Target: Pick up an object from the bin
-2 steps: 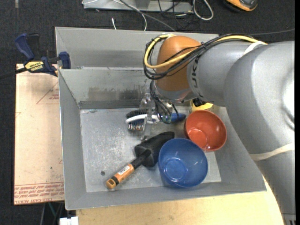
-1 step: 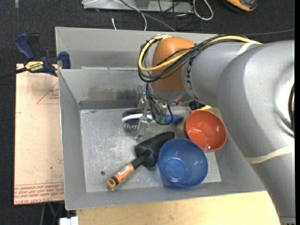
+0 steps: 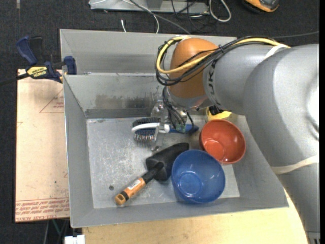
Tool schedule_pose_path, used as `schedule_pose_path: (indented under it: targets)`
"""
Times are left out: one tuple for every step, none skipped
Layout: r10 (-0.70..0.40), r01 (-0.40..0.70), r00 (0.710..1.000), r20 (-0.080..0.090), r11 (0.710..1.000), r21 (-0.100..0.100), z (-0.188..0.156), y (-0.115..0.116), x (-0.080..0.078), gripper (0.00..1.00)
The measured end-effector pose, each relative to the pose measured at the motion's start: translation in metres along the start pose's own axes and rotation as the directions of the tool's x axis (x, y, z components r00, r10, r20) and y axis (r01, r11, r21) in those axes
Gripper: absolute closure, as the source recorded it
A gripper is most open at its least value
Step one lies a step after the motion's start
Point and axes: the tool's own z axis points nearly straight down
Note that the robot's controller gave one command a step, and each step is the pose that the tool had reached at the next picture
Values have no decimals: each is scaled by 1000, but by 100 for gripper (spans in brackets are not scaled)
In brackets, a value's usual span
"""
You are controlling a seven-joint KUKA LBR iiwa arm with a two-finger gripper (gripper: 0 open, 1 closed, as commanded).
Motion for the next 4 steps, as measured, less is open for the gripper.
schedule_pose_path:
  targets:
    - [76, -76, 997, 9, 997, 1, 0, 13, 5, 0]
    - [7, -7, 1000, 8, 1000, -2, -2, 1, -2, 100]
    - [6, -6, 1000, 8, 1000, -2, -2, 1, -2, 100]
    - [6, -6, 1000, -7, 1000, 2, -21, 0, 3, 100]
